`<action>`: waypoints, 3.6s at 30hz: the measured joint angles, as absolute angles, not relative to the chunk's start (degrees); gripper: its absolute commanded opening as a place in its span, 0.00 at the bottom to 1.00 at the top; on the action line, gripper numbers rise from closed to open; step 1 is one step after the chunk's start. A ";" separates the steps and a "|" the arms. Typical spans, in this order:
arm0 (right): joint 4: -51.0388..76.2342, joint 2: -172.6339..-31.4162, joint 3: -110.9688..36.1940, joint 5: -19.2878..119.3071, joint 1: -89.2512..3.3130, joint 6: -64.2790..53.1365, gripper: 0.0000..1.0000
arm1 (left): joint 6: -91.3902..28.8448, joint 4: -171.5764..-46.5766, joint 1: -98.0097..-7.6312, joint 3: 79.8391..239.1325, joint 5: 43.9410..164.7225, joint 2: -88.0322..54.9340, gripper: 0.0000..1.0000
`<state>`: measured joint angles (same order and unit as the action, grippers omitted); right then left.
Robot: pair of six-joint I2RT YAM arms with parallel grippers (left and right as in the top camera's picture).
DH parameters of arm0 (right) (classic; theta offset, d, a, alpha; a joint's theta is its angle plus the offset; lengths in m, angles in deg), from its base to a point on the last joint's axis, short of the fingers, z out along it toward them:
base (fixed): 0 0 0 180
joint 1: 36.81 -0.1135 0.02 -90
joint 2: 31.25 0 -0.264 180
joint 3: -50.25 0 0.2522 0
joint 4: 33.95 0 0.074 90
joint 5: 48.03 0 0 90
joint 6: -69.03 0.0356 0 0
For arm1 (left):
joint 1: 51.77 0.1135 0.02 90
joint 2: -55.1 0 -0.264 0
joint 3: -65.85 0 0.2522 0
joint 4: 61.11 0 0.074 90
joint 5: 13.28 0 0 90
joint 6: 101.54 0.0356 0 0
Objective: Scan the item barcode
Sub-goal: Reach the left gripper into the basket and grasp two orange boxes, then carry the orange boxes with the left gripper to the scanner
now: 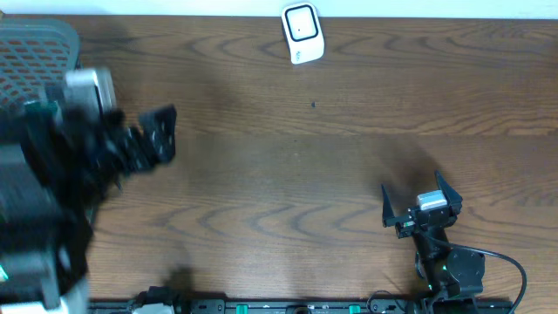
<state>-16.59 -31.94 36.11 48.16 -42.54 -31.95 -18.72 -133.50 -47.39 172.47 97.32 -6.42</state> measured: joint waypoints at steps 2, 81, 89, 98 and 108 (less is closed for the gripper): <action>-16.59 -31.94 36.11 48.14 -42.54 -31.95 0.99 | -17.89 -140.28 -47.00 183.48 94.74 -14.59 0.99; -16.57 -31.94 36.11 48.16 -42.54 -31.95 0.99 | -18.54 -143.93 -3.85 193.84 74.56 -73.13 0.84; -16.57 -31.94 36.11 48.14 -42.54 -31.95 0.99 | -18.37 -141.76 -3.85 191.11 74.54 -73.13 0.60; -16.57 -31.94 36.11 48.14 -42.54 -31.95 0.99 | -17.67 -141.68 -3.85 191.03 74.80 -73.13 0.35; -16.57 -31.94 36.11 48.16 -42.54 -31.95 0.99 | -19.57 -138.97 -3.85 191.77 77.93 -62.48 0.35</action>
